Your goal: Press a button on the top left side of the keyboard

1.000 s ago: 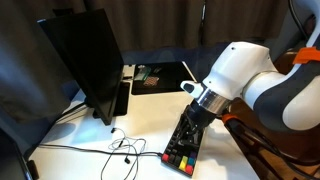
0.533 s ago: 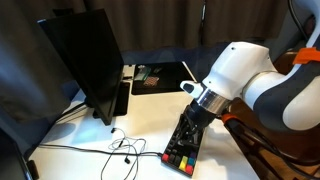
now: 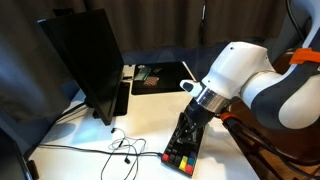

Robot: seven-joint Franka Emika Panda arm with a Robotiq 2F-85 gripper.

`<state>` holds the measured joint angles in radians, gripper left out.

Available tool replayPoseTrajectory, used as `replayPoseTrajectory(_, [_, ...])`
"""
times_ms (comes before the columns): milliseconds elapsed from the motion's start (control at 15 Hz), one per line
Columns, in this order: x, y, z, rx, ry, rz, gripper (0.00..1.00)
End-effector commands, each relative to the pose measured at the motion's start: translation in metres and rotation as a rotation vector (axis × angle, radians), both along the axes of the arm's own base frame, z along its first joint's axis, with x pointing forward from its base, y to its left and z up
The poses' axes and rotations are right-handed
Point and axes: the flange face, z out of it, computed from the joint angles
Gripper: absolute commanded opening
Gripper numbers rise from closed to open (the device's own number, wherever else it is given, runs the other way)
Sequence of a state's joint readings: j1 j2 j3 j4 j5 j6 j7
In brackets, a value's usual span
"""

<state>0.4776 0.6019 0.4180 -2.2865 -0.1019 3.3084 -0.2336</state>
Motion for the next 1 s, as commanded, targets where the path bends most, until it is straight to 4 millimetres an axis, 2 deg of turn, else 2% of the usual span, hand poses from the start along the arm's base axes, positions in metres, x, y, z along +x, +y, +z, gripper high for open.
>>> replayPoseTrajectory(0, [0.0008,0.0044,-0.0048,0.018,-0.001,-0.004,0.0])
replayPoseTrajectory(933, [0.0002,0.0031,-0.0131,-0.008,0.015,-0.005,0.0])
